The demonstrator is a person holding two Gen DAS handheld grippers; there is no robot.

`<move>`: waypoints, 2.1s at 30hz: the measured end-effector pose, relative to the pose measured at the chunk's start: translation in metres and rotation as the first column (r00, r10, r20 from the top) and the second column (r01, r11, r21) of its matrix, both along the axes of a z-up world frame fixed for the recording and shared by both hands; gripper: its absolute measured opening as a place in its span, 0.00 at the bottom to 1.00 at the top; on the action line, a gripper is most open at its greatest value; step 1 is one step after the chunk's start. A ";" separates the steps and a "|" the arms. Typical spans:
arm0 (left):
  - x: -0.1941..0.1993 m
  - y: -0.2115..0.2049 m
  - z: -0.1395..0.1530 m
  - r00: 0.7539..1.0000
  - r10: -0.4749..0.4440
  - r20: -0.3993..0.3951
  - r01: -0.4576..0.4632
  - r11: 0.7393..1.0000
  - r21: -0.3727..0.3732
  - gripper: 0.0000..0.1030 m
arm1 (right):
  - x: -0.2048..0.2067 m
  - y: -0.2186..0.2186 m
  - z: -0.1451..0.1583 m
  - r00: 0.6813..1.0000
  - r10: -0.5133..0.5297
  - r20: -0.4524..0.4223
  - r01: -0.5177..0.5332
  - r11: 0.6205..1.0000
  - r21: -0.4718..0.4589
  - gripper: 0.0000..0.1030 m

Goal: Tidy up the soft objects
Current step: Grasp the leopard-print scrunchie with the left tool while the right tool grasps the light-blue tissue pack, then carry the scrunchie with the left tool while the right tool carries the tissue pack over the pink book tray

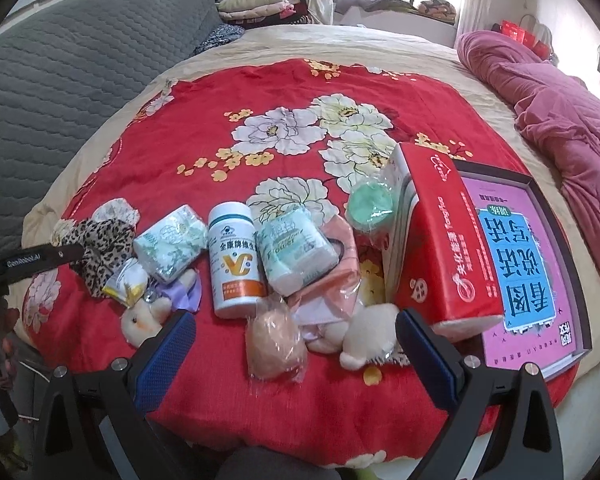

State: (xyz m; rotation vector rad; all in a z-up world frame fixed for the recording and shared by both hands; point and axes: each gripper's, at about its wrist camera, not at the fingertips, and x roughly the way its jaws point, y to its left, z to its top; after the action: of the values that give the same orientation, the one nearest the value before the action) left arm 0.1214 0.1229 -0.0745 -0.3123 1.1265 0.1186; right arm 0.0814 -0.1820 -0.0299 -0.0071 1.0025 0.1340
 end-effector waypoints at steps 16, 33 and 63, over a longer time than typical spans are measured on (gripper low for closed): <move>0.002 0.004 -0.003 0.999 -0.007 0.044 0.011 0.996 -0.089 0.08 | 0.050 0.009 -0.021 0.999 0.038 -0.031 -0.040 0.997 -0.069 0.90; 0.008 -0.003 -0.002 0.996 -0.064 0.056 0.069 0.993 -0.097 0.06 | 0.068 0.032 -0.049 0.984 0.174 -0.028 -0.176 0.963 -0.206 0.45; -0.026 -0.058 0.102 0.952 -0.187 0.243 0.201 0.979 -0.037 0.06 | 0.020 -0.035 0.043 0.992 0.060 0.107 -0.062 0.998 0.022 0.44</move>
State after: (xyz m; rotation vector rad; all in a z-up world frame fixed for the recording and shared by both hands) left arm 0.0950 0.0647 0.0275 -0.2607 0.9170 -0.1255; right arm 0.1011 -0.2165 0.0129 -0.0215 0.8941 0.2005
